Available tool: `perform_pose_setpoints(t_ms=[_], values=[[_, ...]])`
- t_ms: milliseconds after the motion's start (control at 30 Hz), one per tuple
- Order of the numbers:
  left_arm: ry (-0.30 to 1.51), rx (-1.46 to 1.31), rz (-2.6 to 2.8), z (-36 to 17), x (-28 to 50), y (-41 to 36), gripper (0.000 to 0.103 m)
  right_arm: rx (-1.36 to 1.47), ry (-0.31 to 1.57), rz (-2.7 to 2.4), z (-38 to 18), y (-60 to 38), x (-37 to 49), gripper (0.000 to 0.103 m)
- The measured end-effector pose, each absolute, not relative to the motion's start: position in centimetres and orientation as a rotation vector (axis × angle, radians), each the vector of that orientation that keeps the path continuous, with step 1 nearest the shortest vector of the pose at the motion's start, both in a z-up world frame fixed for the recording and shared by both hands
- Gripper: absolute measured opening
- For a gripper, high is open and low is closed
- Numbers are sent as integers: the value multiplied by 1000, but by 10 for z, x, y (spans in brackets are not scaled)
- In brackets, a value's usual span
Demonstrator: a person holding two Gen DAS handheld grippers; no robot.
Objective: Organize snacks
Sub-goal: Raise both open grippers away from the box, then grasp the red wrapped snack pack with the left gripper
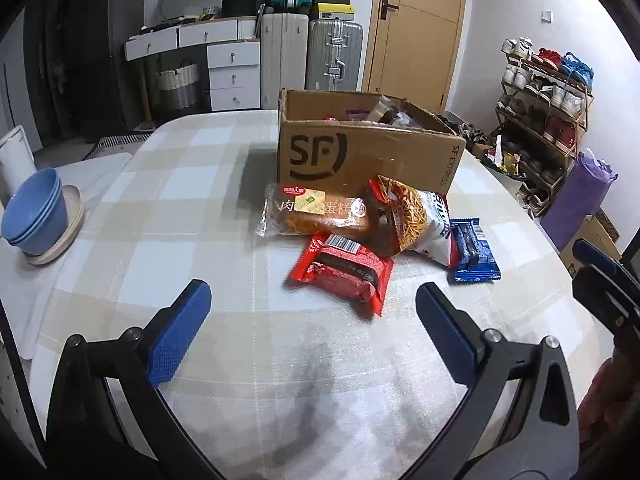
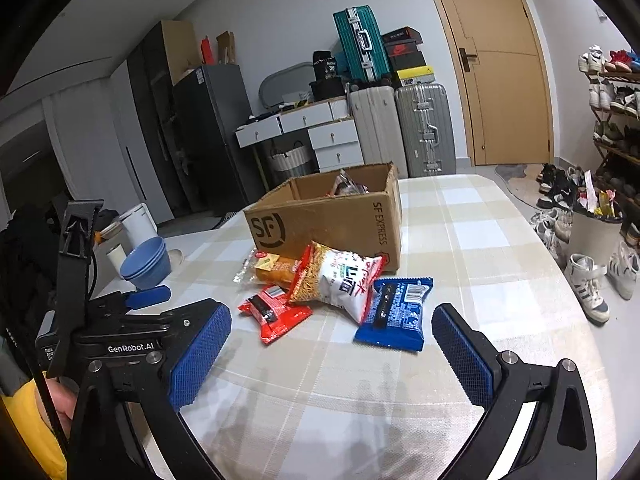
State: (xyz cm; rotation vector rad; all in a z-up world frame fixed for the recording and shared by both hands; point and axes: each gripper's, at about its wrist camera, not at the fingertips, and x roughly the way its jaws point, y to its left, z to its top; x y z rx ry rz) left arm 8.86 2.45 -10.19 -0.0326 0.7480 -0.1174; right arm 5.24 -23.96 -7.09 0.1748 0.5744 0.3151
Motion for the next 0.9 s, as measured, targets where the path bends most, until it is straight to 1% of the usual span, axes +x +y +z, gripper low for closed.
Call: perform_pose_setpoints(t_ms=[267,533,733,900], values=[[809,-27,-160,-117,121,19,102,178,612,312,-80,-240,65,102],[889,-78,-204,-144,161,19,102,194,688,301,-100,-245,85,102],[938,-46,-220,-164,189,11,102,209,735,287,-112,-250,103,102],[946,-68,-239,-174,211,11,97,230,791,271,-122,-253,121,102]])
